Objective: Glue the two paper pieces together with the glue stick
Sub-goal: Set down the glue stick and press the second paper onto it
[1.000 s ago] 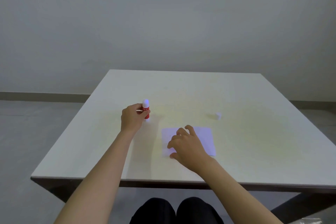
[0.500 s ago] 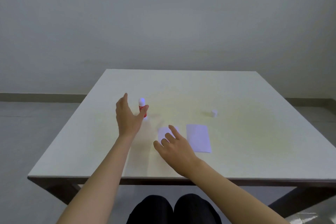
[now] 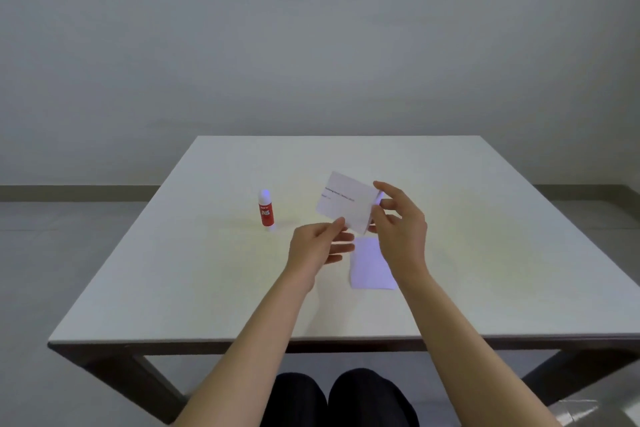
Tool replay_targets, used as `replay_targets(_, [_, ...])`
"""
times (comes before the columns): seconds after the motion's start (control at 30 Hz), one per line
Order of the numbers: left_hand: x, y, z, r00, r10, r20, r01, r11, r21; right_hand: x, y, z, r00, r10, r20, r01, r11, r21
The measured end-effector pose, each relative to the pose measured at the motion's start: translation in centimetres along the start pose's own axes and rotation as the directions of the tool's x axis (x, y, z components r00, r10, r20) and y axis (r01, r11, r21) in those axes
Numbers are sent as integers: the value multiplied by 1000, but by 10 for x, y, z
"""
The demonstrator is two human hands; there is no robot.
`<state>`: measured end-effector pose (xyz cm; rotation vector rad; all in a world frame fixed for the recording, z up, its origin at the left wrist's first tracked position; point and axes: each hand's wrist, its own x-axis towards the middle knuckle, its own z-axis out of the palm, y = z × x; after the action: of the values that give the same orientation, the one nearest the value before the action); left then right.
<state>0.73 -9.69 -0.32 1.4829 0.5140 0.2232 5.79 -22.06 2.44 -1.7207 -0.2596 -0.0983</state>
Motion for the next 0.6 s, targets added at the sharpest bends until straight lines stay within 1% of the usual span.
replay_targets(0.07, [1,2,6,998,30,-55,-33,998,-51,-6,7,-4,1000,21,3,-21,999,34])
replay_targets(0.2, [2,6,7,990,70,-119,-76,996,-48,-10,13,-13,998,62,9,-63,990,127])
replay_targets(0.27, [4,8,4,988,63,-141,-72,995,-63,-8,15,-19,994,89,56,-97,983,154])
replay_targets(0.37, [7,11,3,989,38,-146,-53,994,-99,-5,19,-29,975,140,173,-167,974,155])
replay_targets(0.47, [10,9,4,988,54,-144,-62,997,-47,-2,23,-38,953,188,238,-225,965,138])
replay_targets(0.6, [13,5,7,995,70,-64,-65,994,84,10,28,-46,940,268,212,-286,956,63])
